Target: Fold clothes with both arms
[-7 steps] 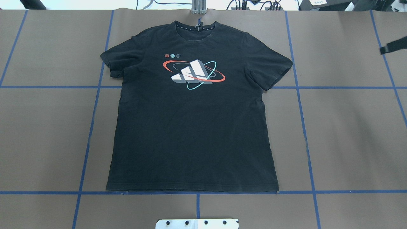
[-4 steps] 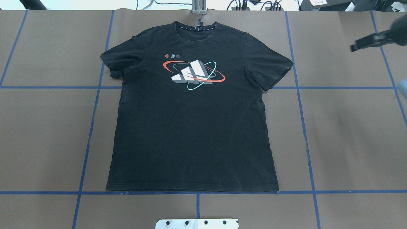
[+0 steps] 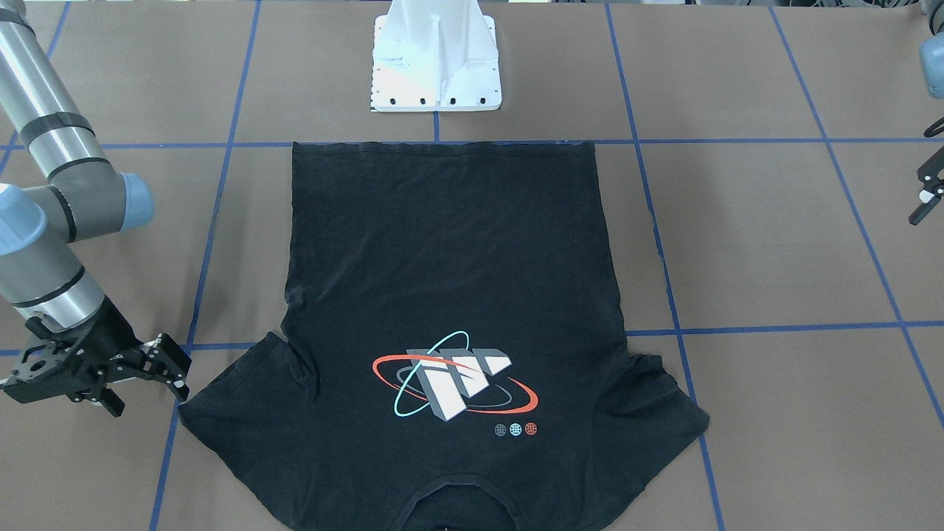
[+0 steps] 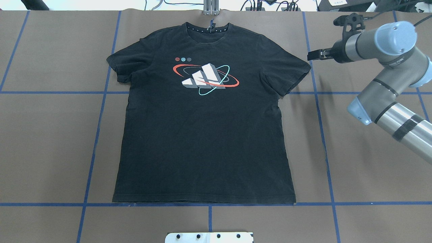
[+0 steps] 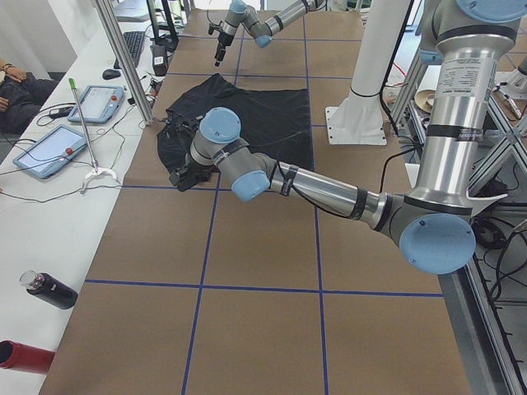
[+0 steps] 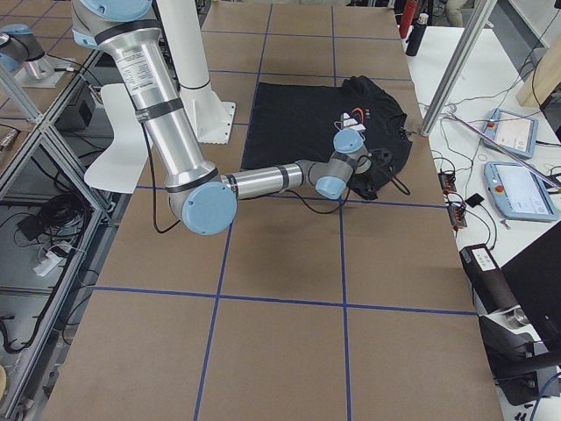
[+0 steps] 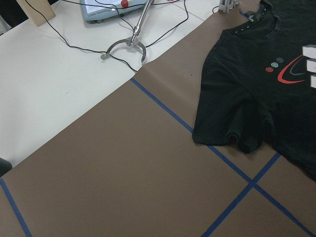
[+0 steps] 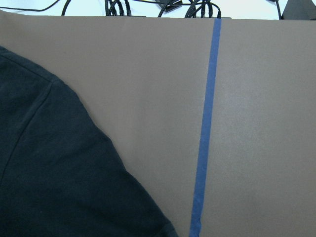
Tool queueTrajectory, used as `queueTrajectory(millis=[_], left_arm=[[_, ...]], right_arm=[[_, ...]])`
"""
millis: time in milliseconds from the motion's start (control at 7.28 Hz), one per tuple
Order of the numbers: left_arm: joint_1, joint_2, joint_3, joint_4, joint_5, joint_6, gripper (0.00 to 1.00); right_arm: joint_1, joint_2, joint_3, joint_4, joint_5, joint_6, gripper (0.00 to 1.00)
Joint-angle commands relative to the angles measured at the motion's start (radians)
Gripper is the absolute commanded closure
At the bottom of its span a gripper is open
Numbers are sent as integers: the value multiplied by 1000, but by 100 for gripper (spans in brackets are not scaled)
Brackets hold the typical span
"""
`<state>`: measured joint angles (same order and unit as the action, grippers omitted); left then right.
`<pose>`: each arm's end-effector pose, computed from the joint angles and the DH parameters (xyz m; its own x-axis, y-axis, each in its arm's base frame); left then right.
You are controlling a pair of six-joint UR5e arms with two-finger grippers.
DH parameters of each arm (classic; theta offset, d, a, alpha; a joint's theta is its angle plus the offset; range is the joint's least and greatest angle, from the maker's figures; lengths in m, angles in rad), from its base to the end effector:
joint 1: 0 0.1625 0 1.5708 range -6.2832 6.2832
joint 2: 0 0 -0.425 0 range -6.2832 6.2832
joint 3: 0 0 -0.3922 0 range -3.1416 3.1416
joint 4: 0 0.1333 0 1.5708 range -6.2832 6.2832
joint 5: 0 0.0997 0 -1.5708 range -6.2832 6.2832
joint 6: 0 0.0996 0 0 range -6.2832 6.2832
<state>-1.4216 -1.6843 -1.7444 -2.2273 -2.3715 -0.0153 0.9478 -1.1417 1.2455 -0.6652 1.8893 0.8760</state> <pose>0.0190 -0.5421 0.4337 0.6033 0.6693 -0.4336 -0.0780 0.5907 0.8031 -0.3255 -0.6281 0.4743 0.6334 -0.1605 0.7570 -0.2748 0.8679 0.4139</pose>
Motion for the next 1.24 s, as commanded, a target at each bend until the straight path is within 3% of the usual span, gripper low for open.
queueTrajectory(millis=[0, 550, 824, 962, 1099], left_arm=[[10, 0, 3, 0, 0, 0, 0], [10, 0, 8, 0, 9, -2, 0], [10, 0, 9, 0, 14, -2, 0], [10, 0, 9, 0, 14, -2, 0], [10, 0, 9, -2, 14, 0, 0]], right_arm=[[-41, 22, -40, 15, -50, 1, 15], [-73, 40, -92, 13, -95, -49, 43], [-73, 39, -92, 13, -95, -68, 63], [-73, 39, -90, 15, -95, -68, 87], [-72, 40, -87, 15, -95, -66, 100]])
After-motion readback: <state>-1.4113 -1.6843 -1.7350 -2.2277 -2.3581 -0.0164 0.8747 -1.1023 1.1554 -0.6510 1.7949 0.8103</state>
